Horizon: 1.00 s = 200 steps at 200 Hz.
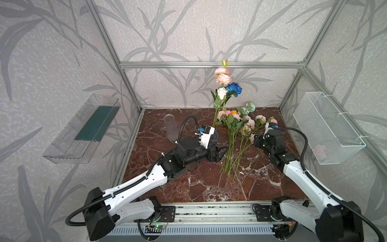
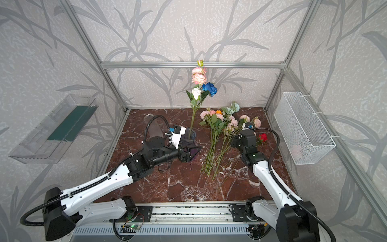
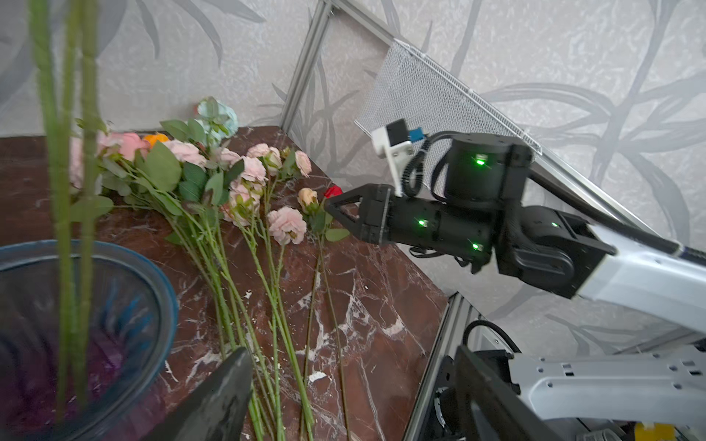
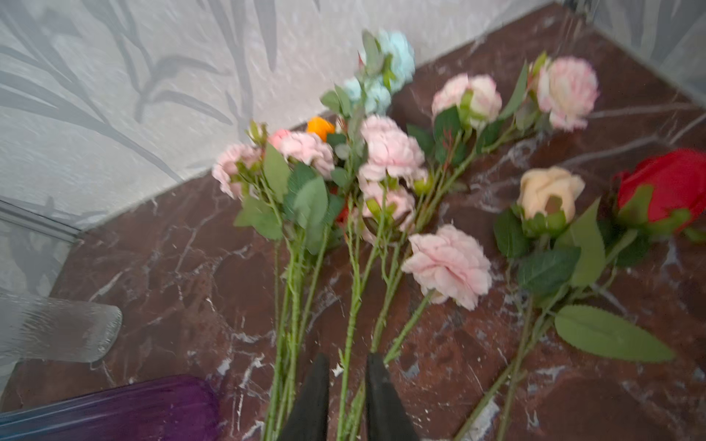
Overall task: Arrange the flowers into the vase
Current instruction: 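Open the right gripper and draw it back from the vase, then reach the right gripper down and grasp a pink rose stem in the pile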
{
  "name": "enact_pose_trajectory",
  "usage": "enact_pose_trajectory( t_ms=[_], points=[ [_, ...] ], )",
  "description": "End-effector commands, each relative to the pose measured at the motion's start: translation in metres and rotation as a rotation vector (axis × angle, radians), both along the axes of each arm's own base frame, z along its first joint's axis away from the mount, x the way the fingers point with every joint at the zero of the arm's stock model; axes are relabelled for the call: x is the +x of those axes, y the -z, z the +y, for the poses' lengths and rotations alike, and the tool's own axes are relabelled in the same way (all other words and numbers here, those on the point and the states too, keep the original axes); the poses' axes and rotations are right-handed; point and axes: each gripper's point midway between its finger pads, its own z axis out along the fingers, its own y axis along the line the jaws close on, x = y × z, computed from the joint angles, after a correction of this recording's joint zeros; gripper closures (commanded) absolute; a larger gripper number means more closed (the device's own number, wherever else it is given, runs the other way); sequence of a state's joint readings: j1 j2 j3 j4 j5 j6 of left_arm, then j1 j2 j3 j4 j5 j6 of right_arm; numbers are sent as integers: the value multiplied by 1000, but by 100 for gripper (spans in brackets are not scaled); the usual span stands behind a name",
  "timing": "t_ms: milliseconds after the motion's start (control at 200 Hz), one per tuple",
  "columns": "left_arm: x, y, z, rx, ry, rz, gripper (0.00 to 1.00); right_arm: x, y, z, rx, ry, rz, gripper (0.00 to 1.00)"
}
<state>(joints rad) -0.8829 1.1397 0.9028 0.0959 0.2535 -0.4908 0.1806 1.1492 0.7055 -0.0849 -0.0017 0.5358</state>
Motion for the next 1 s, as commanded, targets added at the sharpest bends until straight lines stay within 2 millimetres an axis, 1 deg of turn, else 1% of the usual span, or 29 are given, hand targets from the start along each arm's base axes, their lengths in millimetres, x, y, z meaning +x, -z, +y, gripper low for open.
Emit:
enact_pose_trajectory(
  t_ms=[0, 135, 230, 370, 565, 785, 900, 940, 955, 995],
  points=[
    [-10, -6, -6, 10, 59, 10, 17, -2, 34, 13, 126, -24, 171, 82],
    [-10, -2, -8, 25, 55, 10, 17, 7, 65, 17, 142, -29, 258, 82],
    [-10, 1, -10, 30, 58, 21, 17, 13, 78, 21, 164, -44, 294, 86],
    [-10, 4, -11, 37, 61, 28, 17, 26, 87, 26, 176, -61, 328, 86],
    [-10, 3, -9, 40, 50, 17, 17, 40, 105, 26, 167, -45, 378, 78],
    [-9, 4, -9, 39, 44, 19, 17, 43, 111, 21, 170, 6, 394, 73],
    [-10, 6, -11, 38, 53, 31, 17, 43, 119, 20, 162, 13, 413, 72],
    [-10, 6, -12, 37, 55, 32, 17, 45, 117, 20, 162, 13, 409, 72],
    [-10, 6, -12, 38, 54, 34, 17, 44, 126, 19, 158, 17, 431, 72],
    [-10, 6, -12, 38, 54, 33, 17, 45, 131, 19, 156, 20, 439, 72]
  ],
)
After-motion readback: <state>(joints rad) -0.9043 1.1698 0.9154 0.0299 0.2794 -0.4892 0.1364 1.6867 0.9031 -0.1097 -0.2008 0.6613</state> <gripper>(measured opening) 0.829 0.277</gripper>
